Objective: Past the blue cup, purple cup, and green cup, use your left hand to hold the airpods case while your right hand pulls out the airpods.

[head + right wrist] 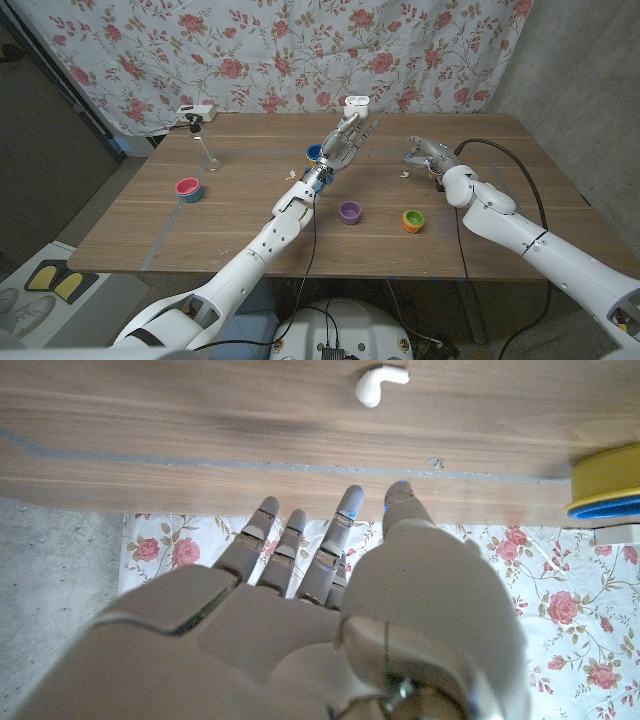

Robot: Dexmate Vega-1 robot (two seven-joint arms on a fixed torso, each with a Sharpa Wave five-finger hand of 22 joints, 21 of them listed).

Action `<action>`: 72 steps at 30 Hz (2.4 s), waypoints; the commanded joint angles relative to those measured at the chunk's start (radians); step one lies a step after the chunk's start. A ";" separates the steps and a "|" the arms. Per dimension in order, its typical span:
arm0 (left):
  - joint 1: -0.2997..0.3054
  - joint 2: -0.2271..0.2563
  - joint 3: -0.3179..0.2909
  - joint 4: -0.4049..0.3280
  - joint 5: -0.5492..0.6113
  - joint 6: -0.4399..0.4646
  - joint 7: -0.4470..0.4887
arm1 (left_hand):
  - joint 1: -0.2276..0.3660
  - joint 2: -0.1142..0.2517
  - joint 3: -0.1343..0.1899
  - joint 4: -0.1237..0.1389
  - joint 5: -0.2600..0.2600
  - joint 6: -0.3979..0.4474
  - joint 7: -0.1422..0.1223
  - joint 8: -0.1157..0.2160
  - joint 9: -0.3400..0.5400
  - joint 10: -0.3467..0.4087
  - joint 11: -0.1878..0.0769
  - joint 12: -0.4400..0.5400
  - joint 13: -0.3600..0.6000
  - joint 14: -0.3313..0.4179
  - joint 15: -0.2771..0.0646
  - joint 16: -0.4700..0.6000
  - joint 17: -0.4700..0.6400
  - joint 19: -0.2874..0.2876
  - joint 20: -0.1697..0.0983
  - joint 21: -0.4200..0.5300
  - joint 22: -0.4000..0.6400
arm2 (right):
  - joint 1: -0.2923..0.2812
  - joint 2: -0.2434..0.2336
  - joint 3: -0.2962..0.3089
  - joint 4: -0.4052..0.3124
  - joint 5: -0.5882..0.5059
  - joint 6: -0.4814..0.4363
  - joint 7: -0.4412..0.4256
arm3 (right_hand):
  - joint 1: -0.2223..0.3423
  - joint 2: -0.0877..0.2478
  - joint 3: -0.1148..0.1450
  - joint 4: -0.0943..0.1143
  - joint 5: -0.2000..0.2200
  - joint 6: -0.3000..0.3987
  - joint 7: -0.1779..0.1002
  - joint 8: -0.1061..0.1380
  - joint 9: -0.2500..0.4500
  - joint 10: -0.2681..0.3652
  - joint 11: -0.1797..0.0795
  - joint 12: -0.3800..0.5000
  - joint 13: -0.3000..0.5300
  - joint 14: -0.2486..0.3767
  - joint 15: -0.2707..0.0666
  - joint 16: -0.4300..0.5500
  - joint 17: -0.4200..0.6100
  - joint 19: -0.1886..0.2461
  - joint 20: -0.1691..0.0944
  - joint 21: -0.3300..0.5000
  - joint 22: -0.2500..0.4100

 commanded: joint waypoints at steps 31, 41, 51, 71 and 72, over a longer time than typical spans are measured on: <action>-0.034 -0.027 -0.005 0.081 0.010 0.015 0.002 | 0.003 0.009 0.006 0.003 0.009 0.000 -0.002 0.001 -0.012 0.052 -0.052 0.042 0.083 0.037 -0.043 -0.005 0.006 -0.005 0.000 0.000 0.002 | -0.148 -0.121 0.233 -0.265 0.215 0.047 -0.091 | -0.027 0.023 0.003 0.000 0.006 0.000 -0.013 0.008 0.002 0.021 0.016 -0.042 -0.037 -0.007 -0.048 -0.005 -0.018 0.001 0.013 0.000 0.004; -0.029 -0.030 -0.016 0.087 -0.013 0.033 -0.007 | 0.002 0.010 0.007 0.004 0.009 -0.002 -0.002 0.001 -0.015 0.054 -0.052 0.044 0.085 0.037 -0.041 -0.005 0.007 -0.005 -0.001 0.000 0.002 | -0.180 -0.155 0.266 -0.312 0.233 0.055 -0.100 | -0.036 0.028 0.004 0.003 0.008 0.005 -0.019 0.010 0.002 0.024 0.015 -0.050 -0.045 -0.010 -0.050 -0.005 -0.020 -0.001 0.009 0.000 0.004; -0.021 -0.024 -0.016 0.073 -0.009 0.034 0.011 | 0.003 0.010 0.008 0.004 0.009 -0.002 -0.002 0.001 -0.018 0.049 -0.052 0.041 0.084 0.037 -0.042 -0.006 0.008 -0.004 -0.001 0.001 0.002 | -0.210 -0.162 0.294 -0.350 0.248 0.076 -0.129 | -0.045 0.034 0.007 0.003 0.010 0.008 -0.029 0.011 0.002 0.019 0.008 -0.068 -0.054 -0.016 -0.058 -0.004 -0.024 -0.001 -0.004 0.002 0.006; -0.012 -0.044 -0.011 0.083 0.000 0.024 0.050 | 0.003 0.015 0.013 0.006 0.010 -0.008 -0.002 0.000 -0.025 0.039 -0.053 0.037 0.085 0.034 -0.042 -0.009 0.010 -0.004 -0.002 0.001 0.002 | -0.228 -0.180 0.314 -0.417 0.247 0.127 -0.156 | -0.064 0.037 0.005 0.011 0.009 0.009 -0.028 0.011 0.001 0.018 0.016 -0.079 -0.060 -0.015 -0.055 0.001 -0.025 0.003 -0.008 0.004 0.006; -0.012 -0.045 -0.011 0.084 0.000 0.023 0.048 | 0.004 0.015 0.013 0.005 0.010 -0.008 -0.002 0.000 -0.025 0.039 -0.053 0.037 0.085 0.034 -0.043 -0.008 0.010 -0.004 -0.002 0.001 0.002 | -0.229 -0.181 0.315 -0.420 0.248 0.130 -0.155 | -0.064 0.037 0.005 0.011 0.009 0.009 -0.028 0.012 0.001 0.018 0.016 -0.080 -0.060 -0.014 -0.055 0.001 -0.025 0.003 -0.008 0.004 0.006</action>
